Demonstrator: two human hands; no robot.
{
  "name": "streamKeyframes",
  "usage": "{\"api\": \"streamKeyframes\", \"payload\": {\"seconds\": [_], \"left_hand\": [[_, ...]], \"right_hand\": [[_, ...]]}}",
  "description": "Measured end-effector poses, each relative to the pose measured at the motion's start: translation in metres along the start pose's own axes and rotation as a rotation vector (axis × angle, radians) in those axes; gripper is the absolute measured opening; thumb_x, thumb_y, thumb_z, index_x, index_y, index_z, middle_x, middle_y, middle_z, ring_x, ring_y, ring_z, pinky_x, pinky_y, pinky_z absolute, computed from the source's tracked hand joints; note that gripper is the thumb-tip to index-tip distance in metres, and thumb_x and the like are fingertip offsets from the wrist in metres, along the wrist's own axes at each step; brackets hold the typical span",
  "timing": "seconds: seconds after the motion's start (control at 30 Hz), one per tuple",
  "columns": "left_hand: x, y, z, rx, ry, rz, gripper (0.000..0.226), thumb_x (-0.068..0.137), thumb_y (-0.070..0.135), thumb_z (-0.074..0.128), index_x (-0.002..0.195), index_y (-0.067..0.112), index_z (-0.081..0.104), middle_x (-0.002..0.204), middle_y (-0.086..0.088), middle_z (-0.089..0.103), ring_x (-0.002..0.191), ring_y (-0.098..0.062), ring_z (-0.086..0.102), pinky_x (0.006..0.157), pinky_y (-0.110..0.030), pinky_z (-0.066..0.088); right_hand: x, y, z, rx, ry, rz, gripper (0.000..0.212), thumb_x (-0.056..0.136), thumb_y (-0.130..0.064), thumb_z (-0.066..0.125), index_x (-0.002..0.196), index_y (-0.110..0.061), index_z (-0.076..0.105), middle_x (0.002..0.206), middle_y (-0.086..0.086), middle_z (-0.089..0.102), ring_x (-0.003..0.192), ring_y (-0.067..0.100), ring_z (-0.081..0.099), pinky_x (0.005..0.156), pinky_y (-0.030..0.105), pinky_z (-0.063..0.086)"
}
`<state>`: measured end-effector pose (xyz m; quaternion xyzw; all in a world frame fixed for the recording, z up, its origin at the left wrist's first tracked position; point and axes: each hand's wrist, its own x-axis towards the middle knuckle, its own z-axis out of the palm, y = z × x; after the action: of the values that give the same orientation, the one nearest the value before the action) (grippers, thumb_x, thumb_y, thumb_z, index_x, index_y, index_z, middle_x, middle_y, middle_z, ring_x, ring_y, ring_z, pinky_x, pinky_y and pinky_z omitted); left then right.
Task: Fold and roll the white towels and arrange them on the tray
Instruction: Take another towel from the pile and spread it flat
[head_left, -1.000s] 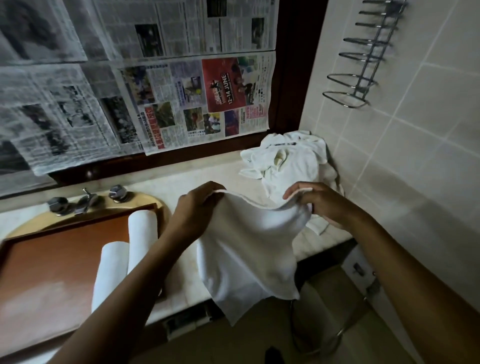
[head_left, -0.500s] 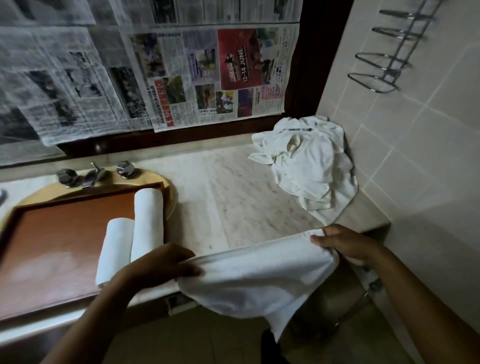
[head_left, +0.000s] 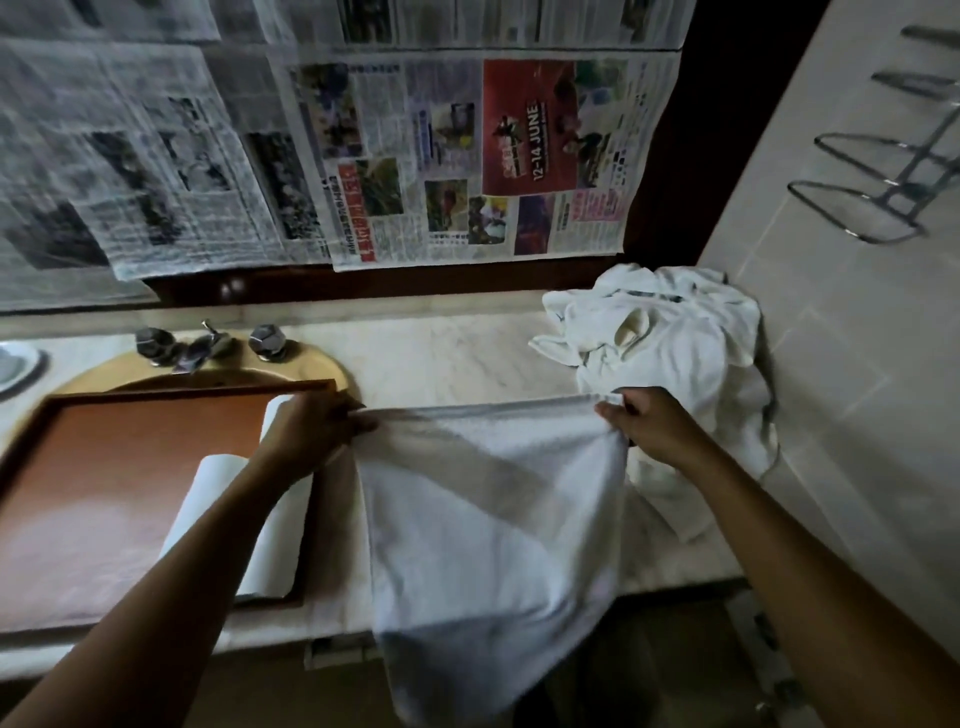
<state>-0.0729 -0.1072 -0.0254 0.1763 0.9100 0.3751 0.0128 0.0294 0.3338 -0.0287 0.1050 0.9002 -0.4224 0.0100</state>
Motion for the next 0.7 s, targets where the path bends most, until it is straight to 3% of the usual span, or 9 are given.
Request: {"api": "streamKeyframes", "payload": {"seconds": [0.1, 0.2, 0.3, 0.43, 0.53, 0.6, 0.67, 0.7], "left_hand": [[0.032, 0.007, 0.006, 0.131, 0.12, -0.1, 0.026, 0.082, 0.044, 0.083, 0.066, 0.028, 0.071, 0.055, 0.013, 0.063, 0.058, -0.006, 0.06, 0.054, -0.025, 0.041], [0.061, 0.006, 0.01, 0.144, 0.162, -0.135, 0.019, 0.081, 0.04, 0.084, 0.08, 0.022, 0.078, 0.065, 0.007, 0.067, 0.06, -0.003, 0.059, 0.055, -0.018, 0.041], [0.086, 0.001, 0.013, 0.191, 0.199, -0.113, 0.02, 0.085, 0.039, 0.081, 0.086, 0.019, 0.081, 0.073, 0.002, 0.07, 0.063, -0.007, 0.06, 0.056, -0.02, 0.039], [0.117, 0.006, 0.016, 0.14, 0.225, -0.189, 0.017, 0.091, 0.029, 0.077, 0.089, 0.012, 0.079, 0.064, 0.005, 0.064, 0.059, -0.002, 0.058, 0.056, -0.019, 0.041], [0.145, 0.006, 0.02, 0.125, 0.259, -0.217, 0.015, 0.093, 0.026, 0.074, 0.092, 0.012, 0.079, 0.065, 0.003, 0.064, 0.059, 0.003, 0.055, 0.055, -0.017, 0.041], [0.169, -0.004, 0.021, 0.089, 0.275, -0.245, 0.015, 0.093, 0.028, 0.074, 0.092, 0.013, 0.079, 0.067, 0.002, 0.067, 0.062, 0.0, 0.059, 0.056, -0.019, 0.042], [0.193, -0.015, 0.02, 0.026, 0.292, -0.27, 0.016, 0.091, 0.029, 0.076, 0.092, 0.013, 0.079, 0.069, 0.001, 0.071, 0.065, -0.009, 0.065, 0.057, -0.021, 0.043], [0.205, -0.02, 0.021, -0.016, 0.302, -0.282, 0.016, 0.09, 0.028, 0.077, 0.092, 0.013, 0.079, 0.07, -0.001, 0.072, 0.066, -0.014, 0.067, 0.057, -0.023, 0.043]], "right_hand": [[0.041, 0.007, -0.009, -0.016, 0.001, -0.044, 0.058, 0.08, -0.068, 0.061, 0.075, -0.01, 0.061, 0.068, 0.008, 0.067, 0.072, 0.024, 0.072, 0.072, 0.055, 0.059], [0.075, 0.01, -0.016, -0.04, 0.018, -0.061, 0.068, 0.078, -0.073, 0.061, 0.075, -0.006, 0.059, 0.07, 0.014, 0.066, 0.07, 0.024, 0.072, 0.071, 0.054, 0.06], [0.103, 0.006, -0.022, -0.011, 0.016, -0.068, 0.076, 0.077, -0.074, 0.07, 0.075, -0.001, 0.055, 0.072, 0.024, 0.06, 0.071, 0.032, 0.071, 0.066, 0.054, 0.061], [0.131, -0.007, -0.025, 0.04, 0.021, -0.068, 0.055, 0.09, -0.032, 0.079, 0.073, 0.008, 0.046, 0.064, 0.024, 0.051, 0.07, 0.036, 0.072, 0.062, 0.046, 0.064], [0.166, -0.008, -0.023, 0.012, 0.028, -0.044, 0.042, 0.094, -0.028, 0.075, 0.073, 0.003, 0.055, 0.068, 0.017, 0.067, 0.061, 0.022, 0.074, 0.066, 0.049, 0.063], [0.193, -0.011, -0.021, -0.035, 0.054, -0.034, 0.038, 0.095, -0.032, 0.072, 0.07, -0.007, 0.058, 0.064, 0.007, 0.068, 0.055, 0.012, 0.071, 0.067, 0.039, 0.061], [0.215, -0.018, -0.018, -0.075, 0.084, -0.035, 0.037, 0.097, -0.031, 0.07, 0.066, -0.015, 0.057, 0.058, -0.002, 0.064, 0.05, 0.003, 0.066, 0.056, 0.02, 0.052], [0.227, -0.018, -0.015, -0.074, 0.092, -0.038, 0.037, 0.098, -0.031, 0.07, 0.066, -0.018, 0.057, 0.059, -0.006, 0.062, 0.051, 0.003, 0.066, 0.054, 0.018, 0.048]]}}
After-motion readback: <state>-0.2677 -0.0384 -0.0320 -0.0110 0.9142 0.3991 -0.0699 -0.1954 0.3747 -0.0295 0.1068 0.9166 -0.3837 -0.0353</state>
